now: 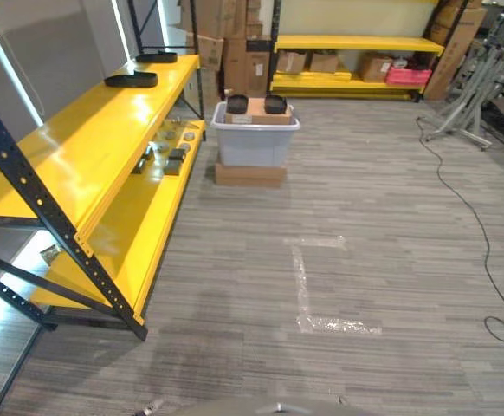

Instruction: Move parts from the plastic box to the shelf.

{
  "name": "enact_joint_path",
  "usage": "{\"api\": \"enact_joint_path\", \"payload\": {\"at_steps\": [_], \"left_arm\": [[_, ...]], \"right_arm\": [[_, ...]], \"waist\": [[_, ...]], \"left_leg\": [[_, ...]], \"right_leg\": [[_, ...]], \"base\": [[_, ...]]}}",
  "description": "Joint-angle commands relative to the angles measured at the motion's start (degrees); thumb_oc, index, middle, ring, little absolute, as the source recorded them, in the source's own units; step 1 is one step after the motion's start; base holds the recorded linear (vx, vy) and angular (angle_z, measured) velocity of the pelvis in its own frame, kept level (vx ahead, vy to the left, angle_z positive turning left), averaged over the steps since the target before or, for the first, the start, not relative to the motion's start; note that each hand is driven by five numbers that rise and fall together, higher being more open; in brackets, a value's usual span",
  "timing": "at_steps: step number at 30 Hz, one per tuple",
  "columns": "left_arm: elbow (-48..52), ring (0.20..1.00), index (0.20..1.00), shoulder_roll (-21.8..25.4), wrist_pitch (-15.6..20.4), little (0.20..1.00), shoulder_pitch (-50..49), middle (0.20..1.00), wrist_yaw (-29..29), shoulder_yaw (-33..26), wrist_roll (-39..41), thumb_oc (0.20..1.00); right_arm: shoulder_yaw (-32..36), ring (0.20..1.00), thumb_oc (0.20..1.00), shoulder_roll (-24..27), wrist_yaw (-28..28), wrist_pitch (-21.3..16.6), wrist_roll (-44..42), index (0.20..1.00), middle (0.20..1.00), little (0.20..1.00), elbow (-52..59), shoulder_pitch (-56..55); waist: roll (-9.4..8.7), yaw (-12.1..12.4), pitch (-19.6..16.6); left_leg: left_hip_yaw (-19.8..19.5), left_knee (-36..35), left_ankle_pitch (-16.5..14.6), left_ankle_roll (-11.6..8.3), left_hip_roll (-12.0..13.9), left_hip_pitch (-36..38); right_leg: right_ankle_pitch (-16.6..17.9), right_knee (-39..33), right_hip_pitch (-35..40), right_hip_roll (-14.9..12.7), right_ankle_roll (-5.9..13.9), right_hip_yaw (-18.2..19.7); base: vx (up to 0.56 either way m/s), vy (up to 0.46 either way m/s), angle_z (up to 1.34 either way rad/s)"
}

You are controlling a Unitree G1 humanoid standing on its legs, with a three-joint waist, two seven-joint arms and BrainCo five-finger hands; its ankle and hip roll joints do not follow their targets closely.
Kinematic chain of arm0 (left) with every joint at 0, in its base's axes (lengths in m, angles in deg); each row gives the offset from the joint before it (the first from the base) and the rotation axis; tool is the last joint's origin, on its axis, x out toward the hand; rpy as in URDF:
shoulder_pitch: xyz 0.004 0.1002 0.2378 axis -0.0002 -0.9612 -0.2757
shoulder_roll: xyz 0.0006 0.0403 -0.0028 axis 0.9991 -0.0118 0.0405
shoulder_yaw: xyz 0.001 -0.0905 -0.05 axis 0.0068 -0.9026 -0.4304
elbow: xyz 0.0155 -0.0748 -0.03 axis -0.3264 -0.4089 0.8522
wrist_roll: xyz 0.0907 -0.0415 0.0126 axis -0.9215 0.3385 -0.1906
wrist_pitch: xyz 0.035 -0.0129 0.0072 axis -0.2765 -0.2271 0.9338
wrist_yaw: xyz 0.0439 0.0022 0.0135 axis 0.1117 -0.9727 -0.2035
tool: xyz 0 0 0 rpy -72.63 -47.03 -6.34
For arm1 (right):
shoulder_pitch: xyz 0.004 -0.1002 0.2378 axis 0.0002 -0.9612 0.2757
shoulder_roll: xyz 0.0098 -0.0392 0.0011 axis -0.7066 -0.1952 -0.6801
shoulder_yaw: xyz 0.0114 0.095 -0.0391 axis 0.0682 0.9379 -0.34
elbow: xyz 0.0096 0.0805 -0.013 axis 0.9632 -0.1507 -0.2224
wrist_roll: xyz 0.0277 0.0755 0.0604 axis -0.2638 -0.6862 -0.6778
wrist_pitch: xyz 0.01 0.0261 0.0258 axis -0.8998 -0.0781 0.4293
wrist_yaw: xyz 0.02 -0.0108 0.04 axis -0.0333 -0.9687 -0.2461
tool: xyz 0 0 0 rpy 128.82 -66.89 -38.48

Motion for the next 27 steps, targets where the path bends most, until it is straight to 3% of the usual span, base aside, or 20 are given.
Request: {"api": "enact_joint_path", "payload": {"at_steps": [1,6,14,19,27], "left_arm": [[-1.36,1.0,1.0,0.68,-0.29,1.0,5.3,1.0,3.37,0.32,2.76,1.0],[-0.85,1.0,1.0,0.5,-2.07,1.0,5.48,1.0,1.8,0.49,6.26,1.0],[-1.96,1.0,1.0,0.34,0.27,1.0,4.68,1.0,-1.81,-0.8,4.26,1.0],[-1.9,1.0,1.0,-0.15,1.51,1.0,4.49,1.0,-3.63,-1.2,7.25,1.0],[-0.61,1.0,1.0,-0.01,5.37,1.0,4.93,1.0,-3.9,-1.58,6.56,1.0]], "right_arm": [[-0.05,1.0,1.0,2.3,0.63,0.15,-2.26,1.0,1.0,1.0,-1.93,4.77],[0.22,1.0,1.0,2.6,-0.14,-0.14,-2.67,1.0,1.0,1.0,-1.83,5.0],[0.32,1.0,1.0,1.97,0.4,2.42,-3.54,1.0,1.0,1.0,-2.79,4.35],[0.01,1.0,1.0,1.55,0.52,1.61,-2.75,1.0,1.0,1.0,-3.06,4.27],[-0.95,1.0,1.0,1.61,1.19,-3.28,-3.26,1.0,1.0,1.0,-0.99,4.62]], "waist": [[0.21,-0.98,3.96],[0.3,-1.03,4.09],[0.04,-1.33,3.92],[-0.03,-1.24,4.19],[-0.26,-1.01,4.4]], "left_leg": [[2.59,-4.63,-4.2,-2.1,1.52,4.73],[2.82,-4.63,-4.34,-2.02,1.56,4.75],[3.22,-4.63,-4.4,-2.2,1.71,4.94],[3.48,-4.63,-4.28,-2.18,1.83,4.73],[3.32,-4.63,-4.33,-2.1,1.76,4.79]], "right_leg": [[-0.63,-9.99,10.06,-1.73,3.91,-1.24],[-0.44,-10.19,10.07,-1.85,4.07,-1.29],[-0.28,-10.53,10.3,-1.83,4.15,-0.9],[-0.25,-10.39,10.05,-1.87,4.04,-1.06],[-0.32,-10.27,10.12,-1.97,4.08,-1.28]], "base": [[0.0,0.0,0.0],[0.0,0.0,0.0],[0.01,-0.004,-0.02],[0.0,0.017,-0.05],[0.0,0.0,0.0]]}}
